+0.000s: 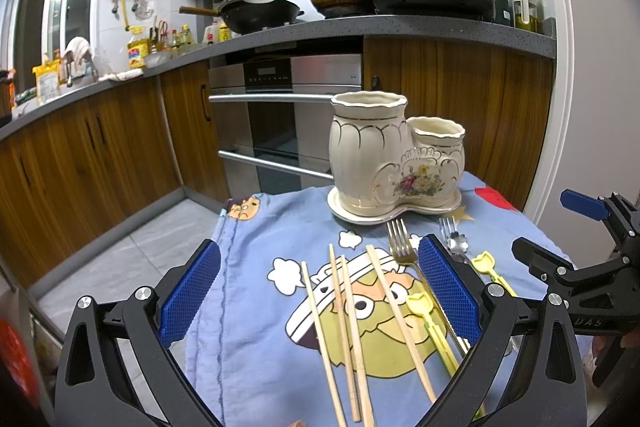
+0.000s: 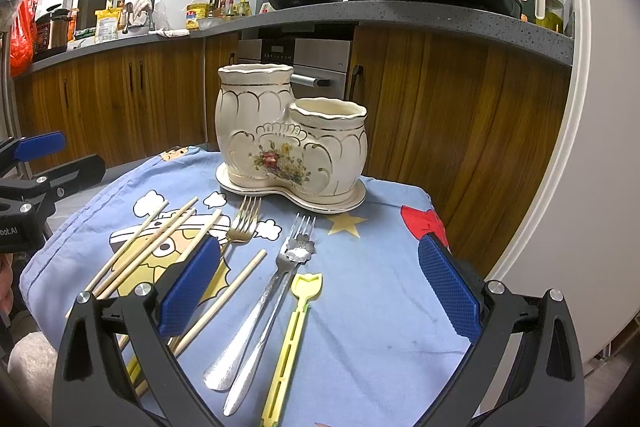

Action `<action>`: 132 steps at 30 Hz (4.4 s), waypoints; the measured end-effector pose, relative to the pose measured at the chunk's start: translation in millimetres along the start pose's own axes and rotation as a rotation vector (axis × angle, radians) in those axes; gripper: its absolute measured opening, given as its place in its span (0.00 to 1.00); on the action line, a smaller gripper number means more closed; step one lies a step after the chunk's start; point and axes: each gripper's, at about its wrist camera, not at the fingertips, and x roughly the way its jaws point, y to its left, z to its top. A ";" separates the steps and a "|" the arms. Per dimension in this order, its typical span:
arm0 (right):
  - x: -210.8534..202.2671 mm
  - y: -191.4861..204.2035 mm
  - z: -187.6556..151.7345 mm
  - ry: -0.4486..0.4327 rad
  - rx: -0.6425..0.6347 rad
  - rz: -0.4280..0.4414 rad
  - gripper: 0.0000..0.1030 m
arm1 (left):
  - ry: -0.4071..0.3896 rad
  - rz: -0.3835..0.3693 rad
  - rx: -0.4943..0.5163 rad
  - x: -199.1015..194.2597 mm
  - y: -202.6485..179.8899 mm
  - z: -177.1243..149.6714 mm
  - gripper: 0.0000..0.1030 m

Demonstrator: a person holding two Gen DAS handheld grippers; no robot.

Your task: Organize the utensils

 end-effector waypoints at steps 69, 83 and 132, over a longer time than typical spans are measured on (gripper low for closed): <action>46.0 -16.1 -27.4 0.495 -0.004 0.277 0.25 | 0.493 -0.089 0.083 79.5 9.8 -36.3 0.32; 63.1 -10.9 -18.9 0.502 0.009 0.252 0.18 | 0.491 -0.073 0.057 98.7 10.5 -28.5 0.25; 138.5 -81.4 162.3 -0.127 0.422 0.464 0.10 | -0.179 -0.338 -0.174 126.1 8.1 189.6 0.05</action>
